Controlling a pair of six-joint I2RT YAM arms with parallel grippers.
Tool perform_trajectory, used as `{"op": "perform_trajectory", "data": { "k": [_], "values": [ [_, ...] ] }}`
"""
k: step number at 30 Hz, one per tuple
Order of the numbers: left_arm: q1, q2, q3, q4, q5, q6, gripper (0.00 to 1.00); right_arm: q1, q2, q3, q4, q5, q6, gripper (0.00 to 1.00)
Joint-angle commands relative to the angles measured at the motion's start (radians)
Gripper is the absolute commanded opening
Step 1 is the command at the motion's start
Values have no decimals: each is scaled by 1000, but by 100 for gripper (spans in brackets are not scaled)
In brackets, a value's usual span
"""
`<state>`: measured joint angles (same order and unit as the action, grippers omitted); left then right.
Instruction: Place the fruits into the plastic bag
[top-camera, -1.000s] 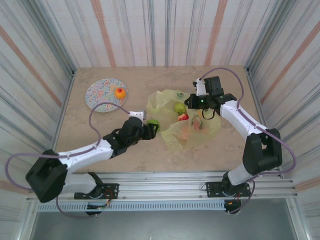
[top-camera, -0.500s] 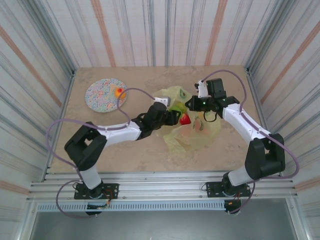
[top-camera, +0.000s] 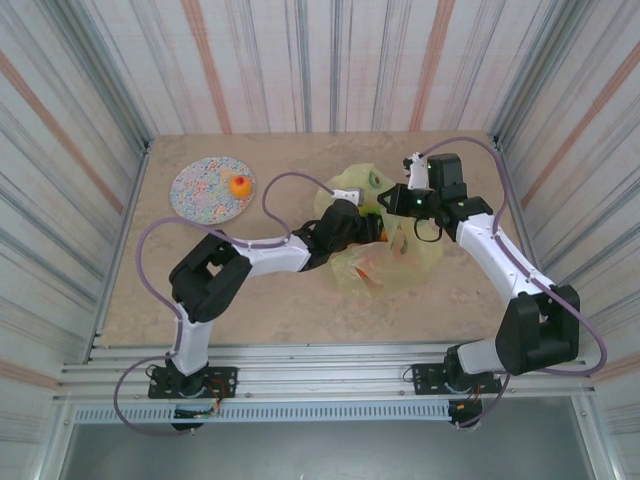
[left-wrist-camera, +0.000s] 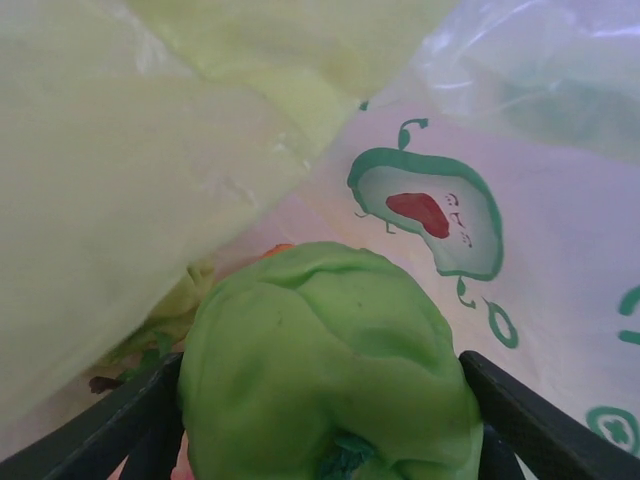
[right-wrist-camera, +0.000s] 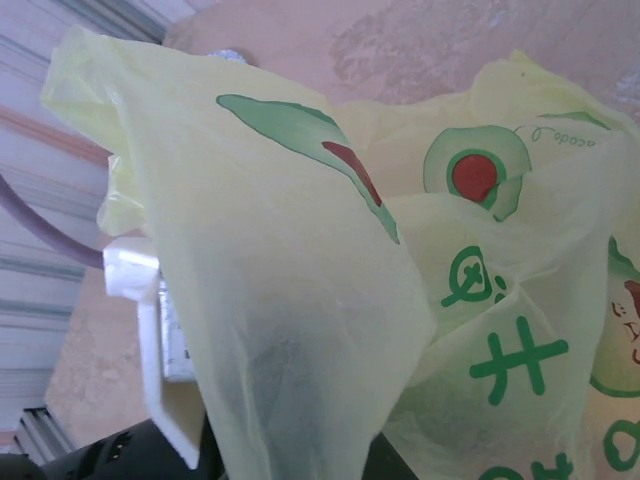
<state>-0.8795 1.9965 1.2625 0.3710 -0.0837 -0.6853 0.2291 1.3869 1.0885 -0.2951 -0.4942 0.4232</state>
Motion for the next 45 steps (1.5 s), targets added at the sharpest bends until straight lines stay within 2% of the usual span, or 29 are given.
{"op": "perform_trajectory", "data": {
  "k": [1, 8, 14, 20, 27, 36, 41, 45],
  "values": [
    [-6, 16, 42, 14, -39, 2, 76, -17, -17, -22, 18, 8, 32, 0],
    [-6, -19, 32, -5, -74, 51, 85, -19, 5, -32, 31, -7, 38, 0],
    [-6, -65, 10, -25, -59, 86, 86, -21, 17, -30, 30, -8, 36, 0],
    [-6, -150, -84, -42, -40, 107, 87, -40, 14, -37, 22, -15, 29, 0],
    [-6, -300, -232, -84, 56, 148, 87, -60, 20, -46, 27, -31, 27, 0],
    [16, -541, -411, -167, 158, 272, 87, -65, 33, -47, 38, -43, 33, 1],
    [66, -624, -449, -237, 272, 334, 87, -65, 35, -55, 52, -43, 37, 1],
    [104, -658, -442, -280, 407, 408, 87, -65, 41, -58, 58, -49, 43, 1]
  ]
}}
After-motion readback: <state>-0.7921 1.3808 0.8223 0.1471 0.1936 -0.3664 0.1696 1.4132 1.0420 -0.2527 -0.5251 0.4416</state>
